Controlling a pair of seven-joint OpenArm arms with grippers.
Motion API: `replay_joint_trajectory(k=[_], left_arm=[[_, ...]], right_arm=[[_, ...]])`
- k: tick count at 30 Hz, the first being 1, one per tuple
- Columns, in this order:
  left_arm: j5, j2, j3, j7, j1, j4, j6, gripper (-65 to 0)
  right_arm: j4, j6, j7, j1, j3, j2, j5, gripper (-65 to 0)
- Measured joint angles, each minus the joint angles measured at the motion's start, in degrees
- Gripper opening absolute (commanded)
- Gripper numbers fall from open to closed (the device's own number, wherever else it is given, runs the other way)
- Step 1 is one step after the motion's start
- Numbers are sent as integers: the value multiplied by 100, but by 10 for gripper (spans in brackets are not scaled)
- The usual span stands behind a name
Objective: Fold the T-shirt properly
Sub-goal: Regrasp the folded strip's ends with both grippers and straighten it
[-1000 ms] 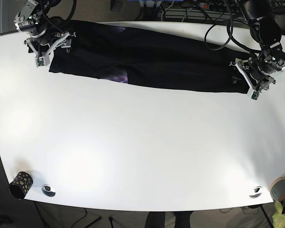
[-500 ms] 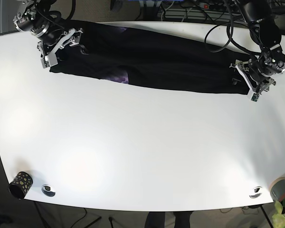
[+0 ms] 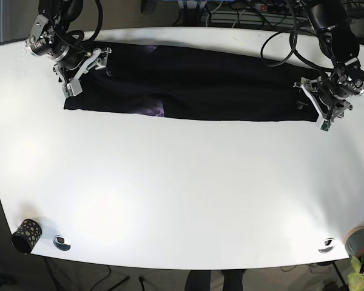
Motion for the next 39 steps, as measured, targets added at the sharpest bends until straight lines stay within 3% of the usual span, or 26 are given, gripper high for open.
replay_joint_trajectory(k=[8,13,20,25,28,39], left_arm=[[92,-15,-7,7,-767,-750,9,-242],[-26,-13,-11,68,-815,-761,31,-240],[-1491,-308,-28,1097,-780,-282,70,-240],[-2542,-424,-737,1613,-807,-63,90,-239],[-2549,-439,-1019,1943,-750,-70,85,-239],[-2570,-457,-1123,1932,-428,-612,85,-239]], right_arm=[[-374,-44,2,857,-35,0,-855,-113],[-382,-61,-46,944,-31,4,-997,-113],[-369,-94,-68,973,-367,55,-1073,-113],[-358,-98,-44,955,-369,17,-1073,-113],[-361,-94,-46,955,-363,20,-1069,-113],[-361,-94,-48,968,-358,17,-1073,-113]])
